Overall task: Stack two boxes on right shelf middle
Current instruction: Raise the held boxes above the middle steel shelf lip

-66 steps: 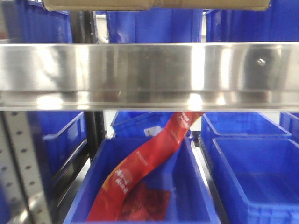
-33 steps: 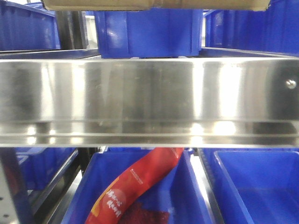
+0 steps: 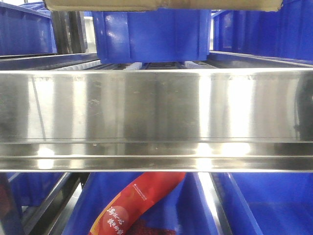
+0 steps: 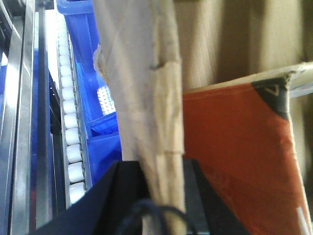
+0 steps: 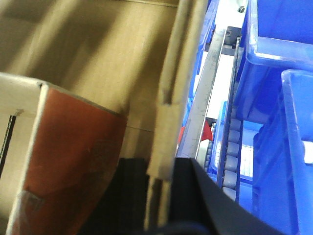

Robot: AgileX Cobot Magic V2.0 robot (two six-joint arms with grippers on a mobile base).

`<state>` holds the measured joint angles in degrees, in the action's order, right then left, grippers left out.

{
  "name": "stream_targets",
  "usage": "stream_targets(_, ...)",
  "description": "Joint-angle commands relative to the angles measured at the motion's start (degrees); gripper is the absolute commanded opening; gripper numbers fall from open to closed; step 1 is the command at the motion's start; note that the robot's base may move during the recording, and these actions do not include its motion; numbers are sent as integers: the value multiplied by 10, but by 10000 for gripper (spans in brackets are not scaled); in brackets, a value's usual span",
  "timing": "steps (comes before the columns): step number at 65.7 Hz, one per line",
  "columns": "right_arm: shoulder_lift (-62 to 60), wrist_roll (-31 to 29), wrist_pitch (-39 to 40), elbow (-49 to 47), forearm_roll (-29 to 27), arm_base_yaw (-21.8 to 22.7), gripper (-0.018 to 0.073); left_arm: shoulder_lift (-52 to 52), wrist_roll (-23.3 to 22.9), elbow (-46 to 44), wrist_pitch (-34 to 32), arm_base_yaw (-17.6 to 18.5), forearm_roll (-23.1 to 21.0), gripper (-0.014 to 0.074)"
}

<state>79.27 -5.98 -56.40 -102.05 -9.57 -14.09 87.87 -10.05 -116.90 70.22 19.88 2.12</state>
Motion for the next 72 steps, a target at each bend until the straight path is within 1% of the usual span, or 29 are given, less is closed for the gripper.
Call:
stream_targets(1, -3, -9, 29, -5, 6, 3, -154, -7, 4, -8, -28, -2, -13, -111)
stream_targets(65, -3, -9, 31, -5, 3, 3, -154, -7, 4, -9, -23, -2, -13, -111)
stream_targets(69, -3, -9, 26, -5, -2, 3, -154, -7, 5, -9, -15, -3, -3, -111)
stream_targets(72, -3, -9, 23, -5, -23, 3, -154, -7, 6, -9, -8, -3, 14, -111)
